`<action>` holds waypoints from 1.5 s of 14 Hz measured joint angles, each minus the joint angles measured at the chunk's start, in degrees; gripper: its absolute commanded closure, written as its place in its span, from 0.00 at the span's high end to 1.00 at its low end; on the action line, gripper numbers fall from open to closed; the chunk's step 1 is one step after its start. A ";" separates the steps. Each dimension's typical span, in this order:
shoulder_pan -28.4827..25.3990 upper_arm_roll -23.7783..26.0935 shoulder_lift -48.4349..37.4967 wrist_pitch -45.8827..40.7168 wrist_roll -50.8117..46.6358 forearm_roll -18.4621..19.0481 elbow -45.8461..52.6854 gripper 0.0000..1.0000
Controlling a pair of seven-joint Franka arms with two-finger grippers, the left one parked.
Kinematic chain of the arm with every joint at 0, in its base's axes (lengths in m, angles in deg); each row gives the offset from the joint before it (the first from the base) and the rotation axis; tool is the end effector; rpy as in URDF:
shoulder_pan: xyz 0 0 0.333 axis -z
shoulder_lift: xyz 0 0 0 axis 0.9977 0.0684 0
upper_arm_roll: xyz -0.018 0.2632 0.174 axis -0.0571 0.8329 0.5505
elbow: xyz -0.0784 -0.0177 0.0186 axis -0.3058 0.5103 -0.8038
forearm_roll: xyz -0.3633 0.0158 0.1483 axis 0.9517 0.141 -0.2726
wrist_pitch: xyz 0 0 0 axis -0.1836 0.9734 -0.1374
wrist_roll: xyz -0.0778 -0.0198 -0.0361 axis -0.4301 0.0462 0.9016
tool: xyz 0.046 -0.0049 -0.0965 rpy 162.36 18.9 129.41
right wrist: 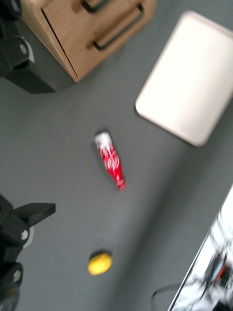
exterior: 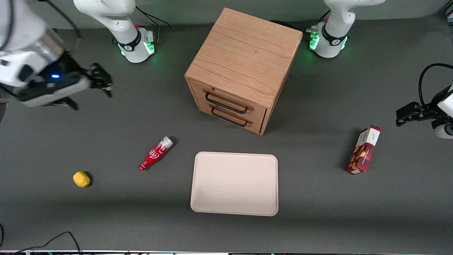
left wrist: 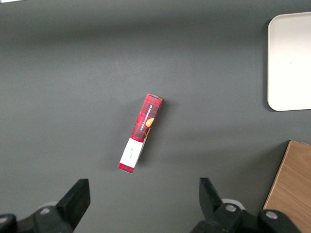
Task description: Open upper drawer
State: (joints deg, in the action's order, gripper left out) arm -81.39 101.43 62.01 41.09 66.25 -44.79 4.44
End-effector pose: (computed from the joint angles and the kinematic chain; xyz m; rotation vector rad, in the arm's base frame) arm 0.5466 0.2021 0.6551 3.0353 0.7652 0.1470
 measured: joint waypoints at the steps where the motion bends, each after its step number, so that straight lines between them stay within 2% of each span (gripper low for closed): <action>1: -0.26 2.57 1.76 0.01 0.81 0.50 0.71 1.00; 7: -2.74 13.85 15.80 2.86 1.83 3.36 5.74 1.00; 14: -9.69 14.82 26.66 9.71 2.04 4.05 7.11 1.00; 21: -11.40 15.27 31.85 12.53 2.04 4.05 7.15 1.00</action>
State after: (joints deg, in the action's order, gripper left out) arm -92.79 116.70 93.86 53.62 68.29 -40.74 11.59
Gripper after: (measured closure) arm 0.000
